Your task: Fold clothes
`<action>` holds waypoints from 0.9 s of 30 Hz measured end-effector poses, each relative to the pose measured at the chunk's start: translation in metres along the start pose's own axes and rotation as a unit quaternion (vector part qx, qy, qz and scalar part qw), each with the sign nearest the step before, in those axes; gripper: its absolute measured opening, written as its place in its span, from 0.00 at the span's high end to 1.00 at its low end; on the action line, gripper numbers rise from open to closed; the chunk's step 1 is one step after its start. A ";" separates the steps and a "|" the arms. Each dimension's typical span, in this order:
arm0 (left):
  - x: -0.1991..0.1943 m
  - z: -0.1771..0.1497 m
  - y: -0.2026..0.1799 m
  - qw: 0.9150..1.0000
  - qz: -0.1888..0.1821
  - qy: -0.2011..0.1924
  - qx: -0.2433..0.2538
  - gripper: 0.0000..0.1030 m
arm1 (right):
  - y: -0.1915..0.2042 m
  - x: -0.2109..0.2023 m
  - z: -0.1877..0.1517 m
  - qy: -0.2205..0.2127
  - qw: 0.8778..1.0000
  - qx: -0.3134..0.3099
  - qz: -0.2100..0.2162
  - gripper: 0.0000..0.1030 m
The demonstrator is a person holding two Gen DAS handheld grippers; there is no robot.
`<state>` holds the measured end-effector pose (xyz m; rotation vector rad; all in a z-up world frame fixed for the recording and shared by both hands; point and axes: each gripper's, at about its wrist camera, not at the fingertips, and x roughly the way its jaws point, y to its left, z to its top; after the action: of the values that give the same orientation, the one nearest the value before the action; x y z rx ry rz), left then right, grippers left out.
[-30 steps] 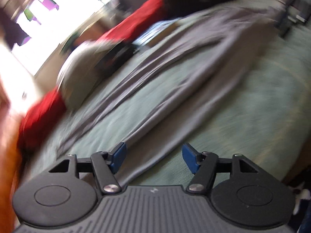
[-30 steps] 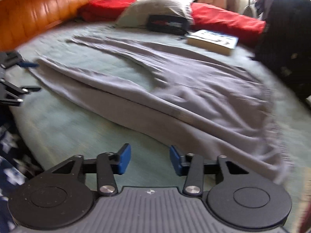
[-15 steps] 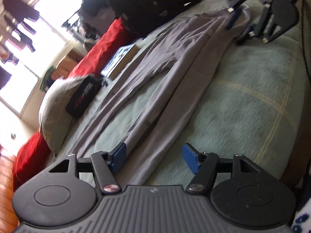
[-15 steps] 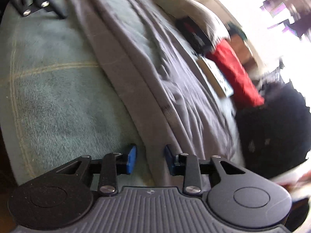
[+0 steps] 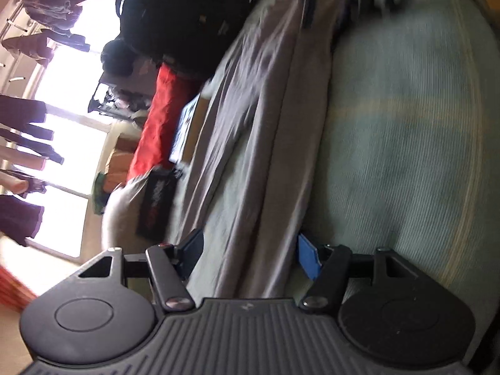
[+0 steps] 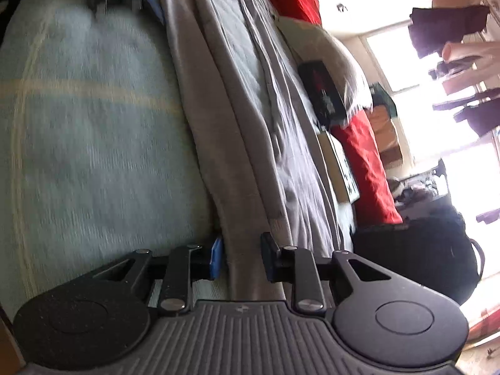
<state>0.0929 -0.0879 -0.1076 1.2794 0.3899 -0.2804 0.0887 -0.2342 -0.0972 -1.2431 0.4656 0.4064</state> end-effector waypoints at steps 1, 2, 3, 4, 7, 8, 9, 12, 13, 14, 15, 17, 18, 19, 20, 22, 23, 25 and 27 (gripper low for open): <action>0.003 -0.008 0.001 1.000 0.007 0.011 0.007 0.39 | -0.001 0.001 -0.003 0.004 1.000 0.000 -0.003 0.70; 0.005 -0.011 0.001 1.000 0.010 0.019 0.011 0.41 | 0.000 0.002 -0.004 0.006 1.000 0.001 -0.004 0.70; 0.007 -0.012 0.000 1.000 0.012 0.026 0.013 0.43 | 0.001 0.003 -0.002 0.006 1.000 0.001 -0.004 0.70; 0.009 -0.014 0.000 0.999 0.013 0.032 0.016 0.45 | 0.003 0.004 0.002 0.005 1.000 -0.002 -0.006 0.70; 0.012 -0.002 -0.008 0.999 0.011 0.031 0.035 0.66 | 0.010 0.007 0.016 -0.012 1.000 -0.014 -0.012 0.73; 0.012 0.002 -0.011 0.999 0.007 0.026 0.038 0.71 | 0.012 0.008 0.021 -0.017 1.000 -0.018 -0.011 0.77; 0.010 0.002 -0.015 0.999 0.008 0.022 0.045 0.79 | 0.015 0.007 0.023 -0.018 1.000 -0.022 -0.010 0.79; 0.004 -0.001 -0.027 0.997 0.016 0.012 0.069 0.85 | 0.018 0.003 0.020 -0.016 1.000 -0.023 -0.011 0.81; 0.003 -0.005 -0.030 0.997 0.015 0.012 0.075 0.92 | 0.017 0.003 0.018 -0.014 1.000 -0.015 -0.010 0.82; 0.002 -0.007 -0.032 0.997 0.011 0.013 0.076 0.97 | 0.016 0.003 0.016 -0.012 1.000 -0.007 -0.007 0.86; 0.002 -0.008 -0.033 0.997 0.005 0.014 0.074 1.00 | 0.016 0.003 0.016 -0.012 1.000 0.001 -0.004 0.89; 0.000 -0.008 -0.029 0.998 -0.004 0.014 0.065 1.00 | 0.013 0.001 0.018 -0.013 1.000 0.008 0.005 0.95; 0.000 -0.008 -0.023 0.999 -0.012 0.013 0.052 1.00 | 0.010 -0.002 0.018 -0.014 1.000 0.012 0.014 0.96; -0.002 -0.009 -0.015 0.999 -0.021 0.011 0.034 1.00 | 0.004 -0.007 0.017 -0.016 0.999 0.021 0.028 0.96; -0.005 -0.010 -0.008 0.999 -0.028 0.010 0.021 1.00 | -0.001 -0.013 0.016 -0.019 0.998 0.030 0.043 0.96; -0.013 -0.013 0.003 0.999 -0.038 0.007 0.014 1.00 | -0.012 -0.025 0.014 -0.024 0.996 0.045 0.071 0.97; -0.018 -0.015 0.009 0.999 -0.043 0.005 0.011 1.00 | -0.016 -0.032 0.012 -0.029 0.995 0.046 0.087 0.97; -0.027 -0.018 0.018 0.998 -0.057 0.002 0.005 1.00 | -0.024 -0.047 0.009 -0.037 0.991 0.048 0.117 0.97; -0.038 -0.020 0.020 0.997 -0.078 0.000 0.000 1.00 | -0.027 -0.059 0.005 -0.040 0.988 0.051 0.143 0.97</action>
<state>0.0646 -0.0639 -0.0783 1.2514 0.4897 -0.4121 0.0540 -0.2398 -0.0420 -1.0598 0.5916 0.6652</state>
